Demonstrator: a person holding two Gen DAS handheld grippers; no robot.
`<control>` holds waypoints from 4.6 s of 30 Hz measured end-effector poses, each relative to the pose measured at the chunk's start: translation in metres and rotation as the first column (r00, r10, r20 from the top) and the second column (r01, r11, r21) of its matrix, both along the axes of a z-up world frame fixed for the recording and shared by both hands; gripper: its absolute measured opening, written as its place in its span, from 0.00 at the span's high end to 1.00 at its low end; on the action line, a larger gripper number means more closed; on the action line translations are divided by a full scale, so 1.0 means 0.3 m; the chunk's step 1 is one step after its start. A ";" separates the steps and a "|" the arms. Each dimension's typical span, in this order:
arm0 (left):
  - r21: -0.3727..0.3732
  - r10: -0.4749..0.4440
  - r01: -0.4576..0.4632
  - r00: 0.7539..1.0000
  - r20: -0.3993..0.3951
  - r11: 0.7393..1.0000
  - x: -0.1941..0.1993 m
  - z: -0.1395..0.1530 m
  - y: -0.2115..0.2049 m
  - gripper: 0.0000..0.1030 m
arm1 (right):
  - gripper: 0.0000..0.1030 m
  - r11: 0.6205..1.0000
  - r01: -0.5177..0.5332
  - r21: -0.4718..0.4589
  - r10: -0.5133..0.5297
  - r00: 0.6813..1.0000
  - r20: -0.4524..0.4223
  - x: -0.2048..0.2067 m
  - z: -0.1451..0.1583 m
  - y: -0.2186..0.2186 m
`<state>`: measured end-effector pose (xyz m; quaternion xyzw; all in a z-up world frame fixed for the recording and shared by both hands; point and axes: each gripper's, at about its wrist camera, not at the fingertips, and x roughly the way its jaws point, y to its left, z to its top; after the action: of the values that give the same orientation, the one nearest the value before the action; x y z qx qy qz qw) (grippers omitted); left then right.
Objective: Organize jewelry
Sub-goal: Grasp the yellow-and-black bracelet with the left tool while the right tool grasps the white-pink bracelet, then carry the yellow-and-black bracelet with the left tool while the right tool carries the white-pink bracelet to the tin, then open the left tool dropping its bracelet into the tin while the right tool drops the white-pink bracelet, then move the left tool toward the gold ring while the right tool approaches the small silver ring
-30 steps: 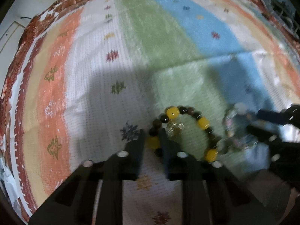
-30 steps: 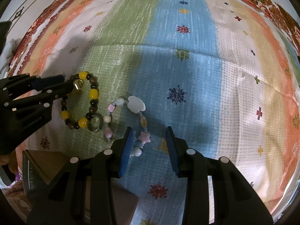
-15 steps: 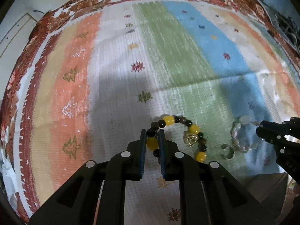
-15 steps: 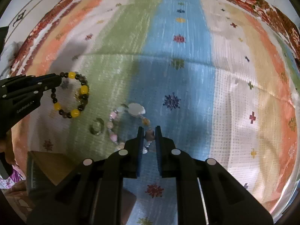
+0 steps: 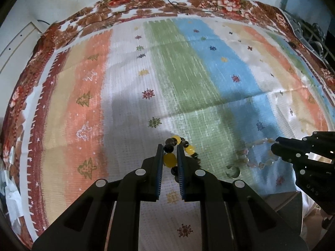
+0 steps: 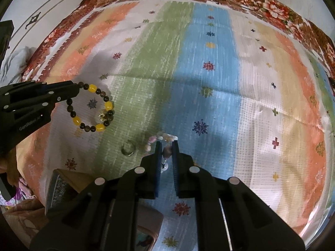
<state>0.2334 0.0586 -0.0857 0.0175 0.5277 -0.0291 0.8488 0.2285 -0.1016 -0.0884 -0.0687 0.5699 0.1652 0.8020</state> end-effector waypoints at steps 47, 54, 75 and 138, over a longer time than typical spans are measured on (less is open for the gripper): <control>-0.071 0.001 0.008 0.992 0.128 0.997 -0.151 0.203 -0.043 0.88 | 0.92 0.997 -0.014 0.078 0.007 0.995 0.097 -0.115 0.187 0.000; -0.082 0.001 0.012 0.988 0.156 0.997 -0.191 0.245 -0.062 0.88 | 0.92 0.995 -0.027 0.091 0.016 0.992 0.126 -0.163 0.231 0.015; -0.108 -0.016 0.039 0.978 0.208 0.993 -0.354 0.293 -0.131 0.89 | 0.92 0.999 -0.042 0.031 0.035 0.978 0.205 -0.306 0.276 0.051; -0.108 0.046 -0.033 0.991 0.124 0.994 -0.377 0.189 -0.025 0.63 | 0.57 0.999 -0.036 0.027 0.032 0.990 0.140 -0.355 0.218 -0.011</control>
<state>0.1203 0.0512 -0.0291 -0.0359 0.4708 -0.0388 0.8806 0.1219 -0.1048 -0.0229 -0.0776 0.5088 0.1821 0.8378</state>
